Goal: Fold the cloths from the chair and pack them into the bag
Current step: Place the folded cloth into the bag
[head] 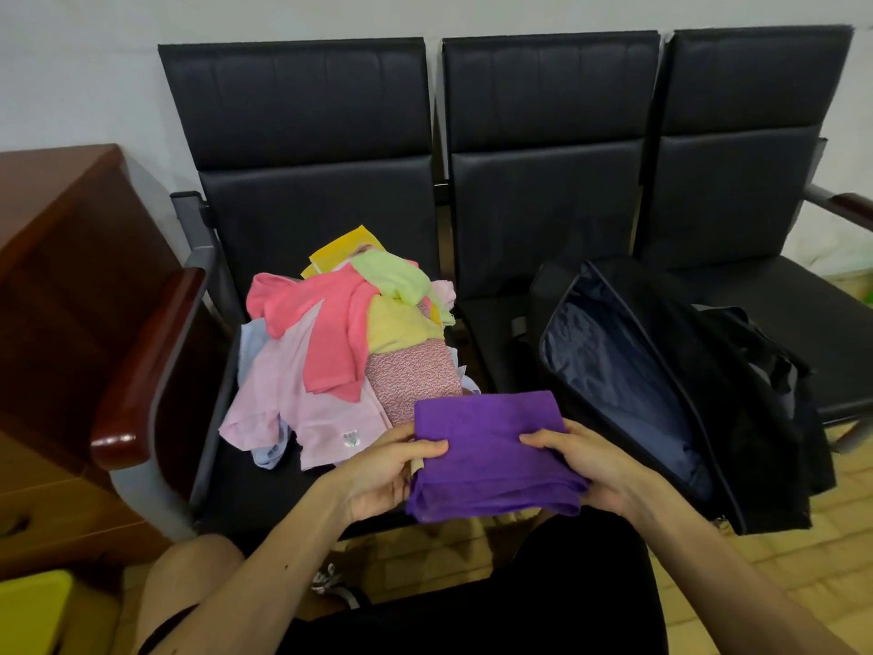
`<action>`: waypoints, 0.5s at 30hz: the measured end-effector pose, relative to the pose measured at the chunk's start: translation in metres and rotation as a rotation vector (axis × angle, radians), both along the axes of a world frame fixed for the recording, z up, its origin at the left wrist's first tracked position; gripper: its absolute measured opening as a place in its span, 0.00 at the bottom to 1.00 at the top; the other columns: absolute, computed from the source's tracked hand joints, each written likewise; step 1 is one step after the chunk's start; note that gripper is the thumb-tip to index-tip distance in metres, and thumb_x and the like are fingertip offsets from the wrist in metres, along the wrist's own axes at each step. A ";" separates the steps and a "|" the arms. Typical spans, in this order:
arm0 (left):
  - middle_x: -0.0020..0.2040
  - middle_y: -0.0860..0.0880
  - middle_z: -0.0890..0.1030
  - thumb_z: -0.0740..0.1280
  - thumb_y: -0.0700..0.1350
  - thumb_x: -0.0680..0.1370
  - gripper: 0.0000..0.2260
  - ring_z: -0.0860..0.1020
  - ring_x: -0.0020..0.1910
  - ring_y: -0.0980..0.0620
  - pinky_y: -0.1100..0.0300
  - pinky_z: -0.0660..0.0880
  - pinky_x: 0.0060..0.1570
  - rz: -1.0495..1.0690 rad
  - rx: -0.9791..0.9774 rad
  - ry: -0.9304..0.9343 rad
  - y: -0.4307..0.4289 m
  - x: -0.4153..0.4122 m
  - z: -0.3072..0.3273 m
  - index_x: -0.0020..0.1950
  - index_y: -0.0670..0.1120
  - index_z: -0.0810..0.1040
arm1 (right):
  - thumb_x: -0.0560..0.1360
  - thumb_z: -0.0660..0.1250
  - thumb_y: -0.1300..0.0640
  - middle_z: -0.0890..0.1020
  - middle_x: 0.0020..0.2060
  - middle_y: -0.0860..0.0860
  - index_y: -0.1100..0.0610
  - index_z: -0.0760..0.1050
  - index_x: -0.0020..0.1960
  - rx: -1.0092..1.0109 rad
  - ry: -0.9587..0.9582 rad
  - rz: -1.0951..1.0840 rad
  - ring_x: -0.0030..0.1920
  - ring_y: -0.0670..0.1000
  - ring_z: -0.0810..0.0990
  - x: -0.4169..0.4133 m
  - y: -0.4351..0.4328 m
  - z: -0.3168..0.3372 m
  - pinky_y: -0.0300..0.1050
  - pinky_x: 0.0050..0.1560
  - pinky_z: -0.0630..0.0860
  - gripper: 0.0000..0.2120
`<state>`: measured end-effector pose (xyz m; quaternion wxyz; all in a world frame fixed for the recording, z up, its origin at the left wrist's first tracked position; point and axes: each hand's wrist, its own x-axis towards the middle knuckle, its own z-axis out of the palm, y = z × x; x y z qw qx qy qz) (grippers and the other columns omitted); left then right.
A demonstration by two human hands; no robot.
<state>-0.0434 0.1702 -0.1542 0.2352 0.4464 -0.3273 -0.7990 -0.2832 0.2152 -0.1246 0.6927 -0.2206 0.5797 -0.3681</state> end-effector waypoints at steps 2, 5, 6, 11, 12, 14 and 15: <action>0.59 0.40 0.83 0.70 0.34 0.73 0.21 0.84 0.53 0.44 0.49 0.79 0.57 -0.025 -0.023 -0.012 -0.001 -0.001 -0.002 0.66 0.40 0.77 | 0.74 0.71 0.62 0.87 0.46 0.55 0.52 0.77 0.60 -0.001 0.002 0.016 0.50 0.59 0.85 -0.004 0.002 -0.004 0.52 0.45 0.82 0.15; 0.66 0.35 0.77 0.70 0.31 0.73 0.24 0.78 0.61 0.40 0.46 0.75 0.63 -0.134 -0.105 0.060 -0.005 0.002 0.004 0.68 0.44 0.77 | 0.71 0.73 0.61 0.85 0.55 0.56 0.54 0.77 0.64 -0.117 -0.014 0.082 0.56 0.58 0.84 -0.013 0.004 -0.003 0.53 0.53 0.82 0.22; 0.66 0.36 0.78 0.71 0.32 0.72 0.24 0.78 0.62 0.40 0.46 0.75 0.63 -0.175 -0.148 0.091 -0.007 0.004 0.008 0.67 0.46 0.78 | 0.71 0.72 0.63 0.84 0.57 0.56 0.55 0.77 0.64 -0.182 -0.024 0.097 0.57 0.57 0.83 -0.020 0.006 0.000 0.52 0.54 0.82 0.22; 0.49 0.38 0.85 0.69 0.28 0.68 0.11 0.84 0.49 0.43 0.57 0.81 0.47 -0.176 -0.379 0.089 -0.013 0.006 0.028 0.41 0.40 0.87 | 0.75 0.59 0.78 0.84 0.52 0.61 0.60 0.85 0.42 -0.375 0.016 0.208 0.53 0.58 0.84 -0.047 0.014 0.009 0.47 0.48 0.82 0.21; 0.48 0.38 0.85 0.67 0.26 0.68 0.12 0.85 0.47 0.44 0.58 0.82 0.45 -0.175 -0.397 0.072 -0.013 0.003 0.027 0.38 0.39 0.87 | 0.75 0.56 0.80 0.84 0.53 0.62 0.60 0.85 0.38 -0.375 0.027 0.224 0.54 0.60 0.83 -0.049 0.015 0.005 0.48 0.48 0.82 0.24; 0.46 0.38 0.86 0.64 0.23 0.70 0.16 0.85 0.45 0.45 0.58 0.82 0.44 -0.195 -0.402 0.045 -0.011 -0.005 0.019 0.35 0.39 0.86 | 0.75 0.54 0.81 0.83 0.55 0.63 0.60 0.85 0.37 -0.371 0.044 0.237 0.57 0.63 0.82 -0.052 0.019 -0.005 0.52 0.51 0.81 0.26; 0.45 0.39 0.85 0.62 0.21 0.72 0.19 0.85 0.44 0.45 0.57 0.82 0.44 -0.196 -0.391 0.035 -0.009 -0.008 0.015 0.35 0.40 0.86 | 0.75 0.55 0.80 0.83 0.55 0.61 0.60 0.85 0.38 -0.373 0.050 0.241 0.57 0.62 0.82 -0.055 0.021 -0.010 0.53 0.52 0.81 0.25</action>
